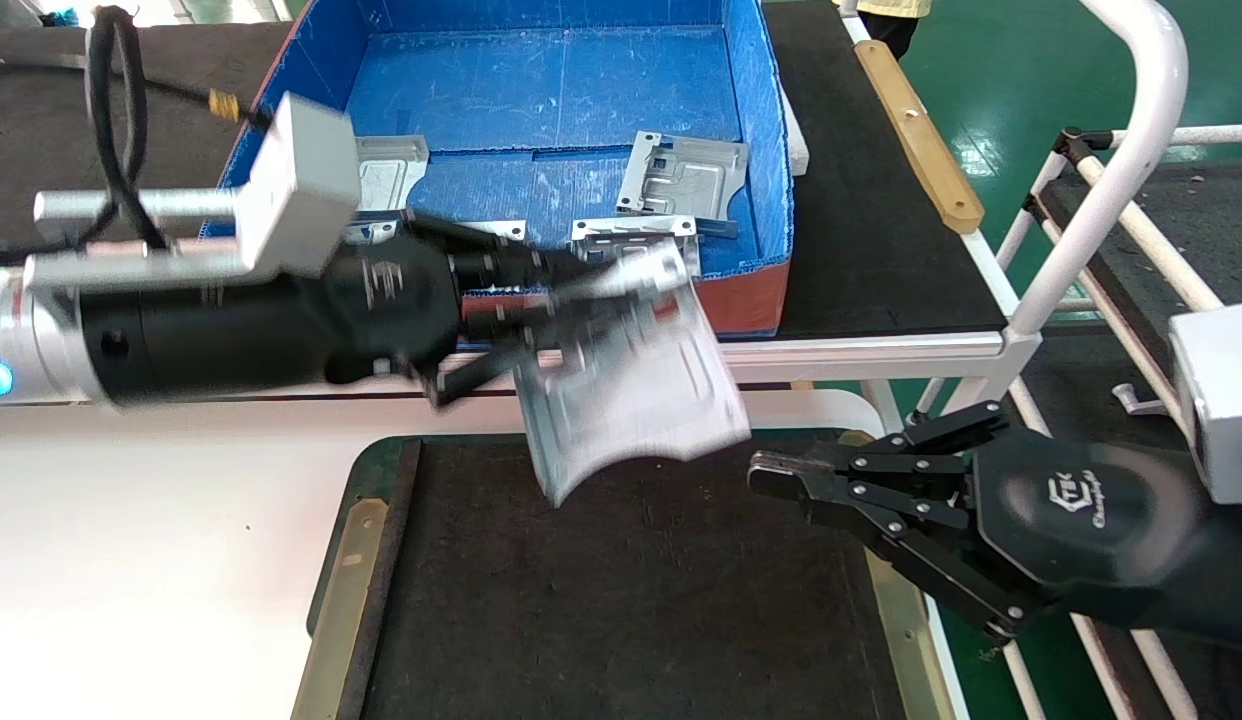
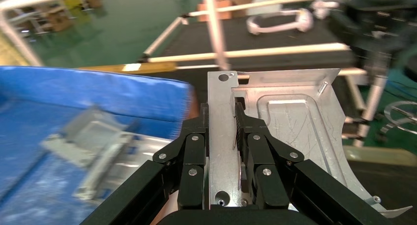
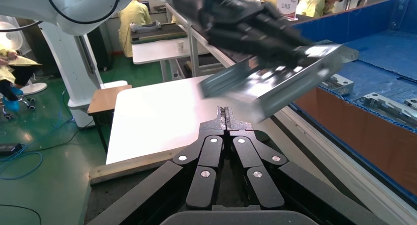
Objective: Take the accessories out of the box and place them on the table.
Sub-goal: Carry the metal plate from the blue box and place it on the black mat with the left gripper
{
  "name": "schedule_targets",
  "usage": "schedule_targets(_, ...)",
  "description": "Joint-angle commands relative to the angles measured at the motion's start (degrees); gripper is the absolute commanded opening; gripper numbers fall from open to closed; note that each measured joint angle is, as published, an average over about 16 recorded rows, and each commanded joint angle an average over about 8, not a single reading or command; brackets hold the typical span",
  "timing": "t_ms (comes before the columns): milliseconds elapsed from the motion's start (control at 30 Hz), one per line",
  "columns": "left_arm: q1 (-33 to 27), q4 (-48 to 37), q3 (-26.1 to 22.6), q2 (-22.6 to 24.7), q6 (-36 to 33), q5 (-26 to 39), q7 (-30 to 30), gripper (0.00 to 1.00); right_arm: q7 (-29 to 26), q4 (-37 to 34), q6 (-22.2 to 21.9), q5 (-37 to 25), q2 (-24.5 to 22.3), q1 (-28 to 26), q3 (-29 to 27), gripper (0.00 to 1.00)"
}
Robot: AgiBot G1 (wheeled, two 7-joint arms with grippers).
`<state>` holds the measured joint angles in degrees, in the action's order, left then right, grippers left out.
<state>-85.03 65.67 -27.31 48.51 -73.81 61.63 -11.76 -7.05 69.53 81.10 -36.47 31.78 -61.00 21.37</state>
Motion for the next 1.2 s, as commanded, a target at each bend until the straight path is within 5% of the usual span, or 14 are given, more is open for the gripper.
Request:
schedule_targets(33,0.78,1.19,-0.05,-0.47,-1.28,-0.69,0.26,0.00,0.00,0.00,0.00,0.00,0.00,0.00,0.00,0.68)
schedule_targets(133,2.09,2.25,-0.48,-0.70,-2.43,-0.89,0.90,0.00,0.00,0.00,0.00,0.00,0.00,0.00,0.00,1.00)
schedule_targets(433,6.65,2.46,-1.89,0.82,-3.30,-0.21,5.43,0.00,0.00,0.00,0.00,0.00,0.00,0.00,0.00,1.00)
schedule_targets(700,10.58,-2.27,-3.81,5.80,-3.04,2.30,15.57,0.00,0.00,0.00,0.00,0.00,0.00,0.00,0.00,1.00)
schedule_targets(1200,7.07,-32.91,-7.51,22.93,-1.16,9.39,45.91,0.00,0.00,0.00,0.00,0.00,0.00,0.00,0.00,1.00)
